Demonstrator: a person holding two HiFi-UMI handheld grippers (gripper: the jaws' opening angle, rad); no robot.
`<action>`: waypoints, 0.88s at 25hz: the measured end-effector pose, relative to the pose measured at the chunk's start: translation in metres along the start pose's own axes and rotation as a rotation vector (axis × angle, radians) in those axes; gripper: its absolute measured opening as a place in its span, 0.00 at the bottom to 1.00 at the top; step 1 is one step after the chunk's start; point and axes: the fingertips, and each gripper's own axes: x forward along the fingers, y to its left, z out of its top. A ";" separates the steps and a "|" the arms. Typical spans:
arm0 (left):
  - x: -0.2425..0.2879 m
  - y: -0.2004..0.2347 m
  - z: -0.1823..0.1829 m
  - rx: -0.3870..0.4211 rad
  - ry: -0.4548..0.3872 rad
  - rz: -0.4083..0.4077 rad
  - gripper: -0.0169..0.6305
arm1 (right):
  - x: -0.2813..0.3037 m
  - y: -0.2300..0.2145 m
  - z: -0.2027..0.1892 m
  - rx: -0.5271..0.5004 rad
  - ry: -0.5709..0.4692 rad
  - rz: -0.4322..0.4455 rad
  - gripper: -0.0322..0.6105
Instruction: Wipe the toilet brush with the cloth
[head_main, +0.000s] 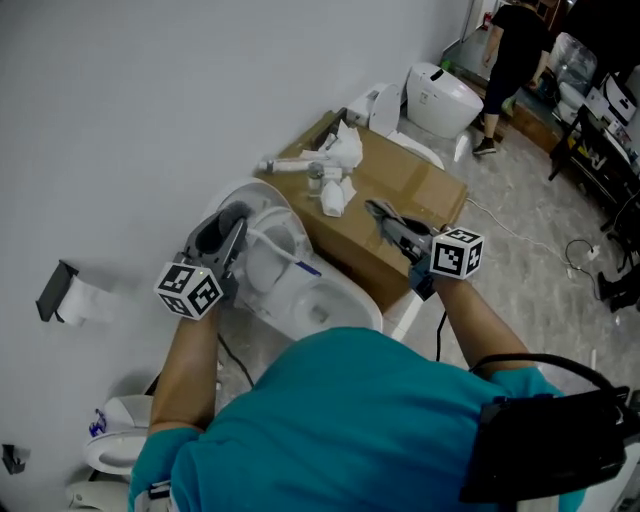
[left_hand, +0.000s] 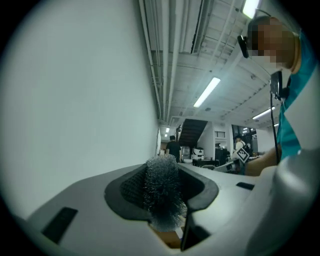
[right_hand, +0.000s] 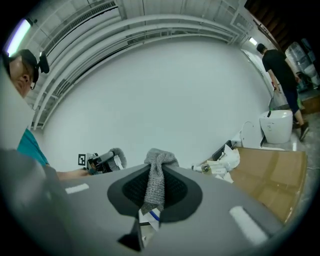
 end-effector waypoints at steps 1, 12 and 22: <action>-0.001 -0.003 -0.007 0.023 0.022 -0.005 0.27 | 0.002 0.001 -0.002 0.002 0.005 0.003 0.08; -0.014 -0.025 -0.046 0.154 0.148 -0.031 0.27 | 0.010 0.017 -0.013 -0.036 0.060 0.030 0.08; -0.014 -0.028 -0.030 0.167 0.127 -0.033 0.27 | 0.010 0.032 0.029 -0.124 -0.009 0.045 0.08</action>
